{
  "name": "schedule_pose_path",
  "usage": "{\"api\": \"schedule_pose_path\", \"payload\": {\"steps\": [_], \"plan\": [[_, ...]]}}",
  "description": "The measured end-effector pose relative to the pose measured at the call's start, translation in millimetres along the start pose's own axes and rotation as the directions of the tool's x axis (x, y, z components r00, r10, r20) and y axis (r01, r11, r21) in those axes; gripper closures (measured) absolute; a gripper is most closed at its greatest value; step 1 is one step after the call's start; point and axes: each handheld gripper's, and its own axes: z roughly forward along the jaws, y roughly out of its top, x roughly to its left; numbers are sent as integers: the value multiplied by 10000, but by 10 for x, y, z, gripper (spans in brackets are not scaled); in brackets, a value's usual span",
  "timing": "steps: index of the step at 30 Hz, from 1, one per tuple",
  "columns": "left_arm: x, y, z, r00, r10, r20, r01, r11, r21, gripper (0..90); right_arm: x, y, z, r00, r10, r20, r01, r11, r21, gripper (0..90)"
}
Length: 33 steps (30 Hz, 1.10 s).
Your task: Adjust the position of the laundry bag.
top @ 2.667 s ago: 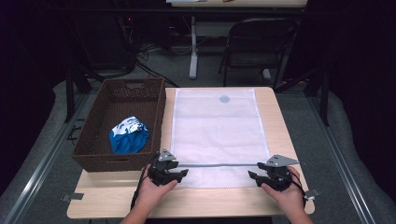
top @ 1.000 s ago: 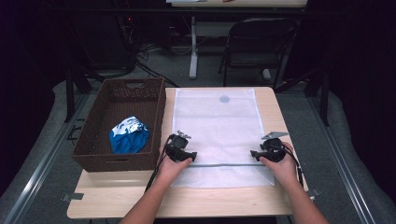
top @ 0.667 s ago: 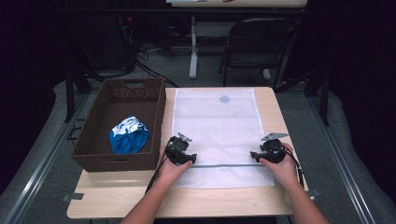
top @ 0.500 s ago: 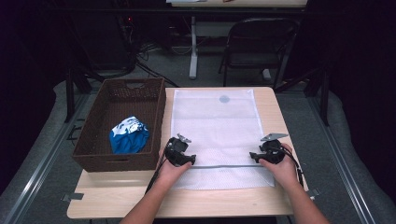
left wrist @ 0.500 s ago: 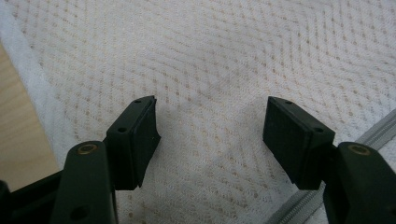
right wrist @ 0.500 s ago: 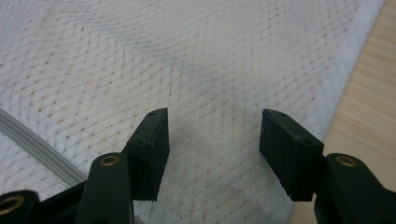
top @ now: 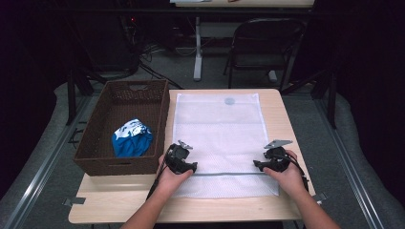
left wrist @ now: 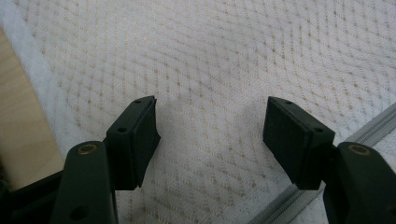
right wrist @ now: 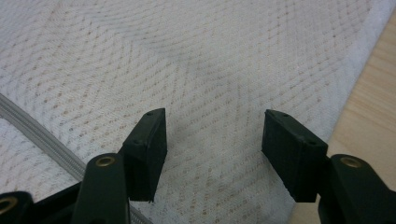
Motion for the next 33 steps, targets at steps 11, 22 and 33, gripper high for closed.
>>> {"api": "schedule_pose_path", "payload": {"steps": [11, 22, 33], "plan": [[-62, -160, -110, 10000, 63, 27, -63, 10000, 65, 352, 91, -82, -57, 9996, -174, -213, 171, 9998, -136, 399], [-109, -253, -169, 9998, 154, 98, -154, 9999, 36, 352, 147, -130, -114, 9993, -244, -273, 244, 9997, -5, 399], [-116, -282, -178, 9997, 158, 165, -157, 9999, -68, 351, 173, -153, -131, 9996, -186, -210, 185, 9998, -42, 399]]}}
